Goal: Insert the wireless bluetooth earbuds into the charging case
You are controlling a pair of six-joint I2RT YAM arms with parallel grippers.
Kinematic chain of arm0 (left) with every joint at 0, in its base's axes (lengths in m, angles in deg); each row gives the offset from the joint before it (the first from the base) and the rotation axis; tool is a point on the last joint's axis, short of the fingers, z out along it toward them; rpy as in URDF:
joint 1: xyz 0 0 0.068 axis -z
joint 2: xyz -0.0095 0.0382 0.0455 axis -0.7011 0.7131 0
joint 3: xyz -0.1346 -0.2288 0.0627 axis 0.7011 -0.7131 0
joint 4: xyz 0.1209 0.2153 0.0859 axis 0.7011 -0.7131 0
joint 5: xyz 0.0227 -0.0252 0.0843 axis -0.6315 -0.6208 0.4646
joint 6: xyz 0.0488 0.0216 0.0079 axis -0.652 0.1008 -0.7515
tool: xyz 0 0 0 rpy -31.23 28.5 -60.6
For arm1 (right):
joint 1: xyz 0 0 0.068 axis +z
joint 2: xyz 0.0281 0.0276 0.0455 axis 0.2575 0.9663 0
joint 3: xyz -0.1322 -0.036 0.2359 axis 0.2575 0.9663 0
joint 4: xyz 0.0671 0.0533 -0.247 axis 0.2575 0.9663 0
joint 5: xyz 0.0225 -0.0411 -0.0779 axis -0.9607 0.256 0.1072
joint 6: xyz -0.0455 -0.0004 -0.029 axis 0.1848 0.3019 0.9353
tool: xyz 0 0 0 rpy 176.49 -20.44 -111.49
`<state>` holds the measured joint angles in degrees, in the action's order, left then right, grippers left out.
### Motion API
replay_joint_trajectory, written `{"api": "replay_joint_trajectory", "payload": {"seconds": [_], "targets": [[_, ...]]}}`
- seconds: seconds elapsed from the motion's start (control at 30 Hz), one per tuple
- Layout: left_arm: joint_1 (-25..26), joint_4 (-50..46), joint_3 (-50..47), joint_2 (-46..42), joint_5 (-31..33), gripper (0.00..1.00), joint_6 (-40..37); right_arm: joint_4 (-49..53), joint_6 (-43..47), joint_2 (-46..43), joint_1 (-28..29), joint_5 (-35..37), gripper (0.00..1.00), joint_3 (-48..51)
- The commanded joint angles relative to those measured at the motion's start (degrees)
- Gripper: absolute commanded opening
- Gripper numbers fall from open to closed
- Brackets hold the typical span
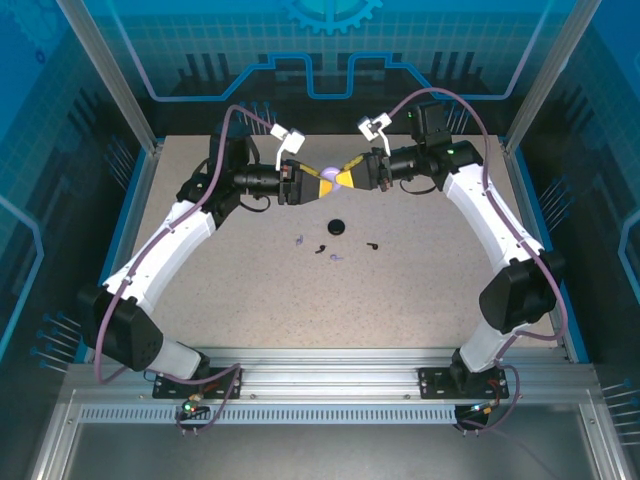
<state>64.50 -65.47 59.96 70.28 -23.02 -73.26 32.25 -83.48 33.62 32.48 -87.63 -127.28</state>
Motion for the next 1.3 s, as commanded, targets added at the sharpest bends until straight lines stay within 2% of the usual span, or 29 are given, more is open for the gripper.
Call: {"api": "replay_joint_trajectory", "payload": {"seconds": [0.0, 0.27, 0.67, 0.9, 1.1, 1.2, 1.27], "targets": [[-0.4, 2.7, -1.0, -1.4, -2.3, 0.51, 1.7, -1.1, -1.2, -2.6, -0.4, -1.0, 0.15, 0.7], [-0.3, 7.3, -2.6, -1.2, -2.3, 0.48, 4.9, -4.4, -4.0, -3.0, 0.3, -1.0, 0.15, 1.0], [0.1, 9.3, -2.0, -0.3, -2.8, 0.33, 6.5, -5.4, -5.2, -2.4, 1.0, 0.0, 0.15, 0.4], [0.8, 10.7, -2.1, 0.2, -2.8, 0.32, 7.4, -6.0, -6.0, -2.2, 1.2, 0.5, 0.15, 0.1], [1.2, 11.5, -2.1, 0.6, -2.7, 0.26, 8.0, -6.4, -6.5, -2.4, 1.2, 1.0, 0.15, 0.2], [1.4, 11.6, -1.9, 0.7, -2.6, 0.21, 8.0, -6.3, -6.6, -2.4, 1.2, 1.5, 0.15, 0.3], [1.4, 10.9, -1.9, 0.6, -1.8, 0.14, 7.5, -5.8, -6.3, -2.6, 1.2, 2.4, 0.21, 0.4]]}}
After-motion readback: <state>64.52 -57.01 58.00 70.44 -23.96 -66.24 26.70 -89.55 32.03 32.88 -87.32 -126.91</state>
